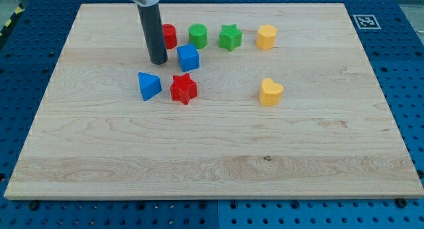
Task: Move the cube towards the right side of the board
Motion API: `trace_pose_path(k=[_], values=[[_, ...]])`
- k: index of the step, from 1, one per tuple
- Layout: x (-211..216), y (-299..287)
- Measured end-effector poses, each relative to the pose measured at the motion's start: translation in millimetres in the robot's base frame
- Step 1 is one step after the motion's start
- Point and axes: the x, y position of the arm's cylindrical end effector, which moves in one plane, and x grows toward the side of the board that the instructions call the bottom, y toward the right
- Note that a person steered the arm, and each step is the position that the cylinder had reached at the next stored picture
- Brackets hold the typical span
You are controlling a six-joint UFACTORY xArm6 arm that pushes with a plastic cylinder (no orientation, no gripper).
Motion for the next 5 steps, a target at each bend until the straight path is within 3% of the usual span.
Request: trace_pose_path(k=[5], values=[[-3, 49]])
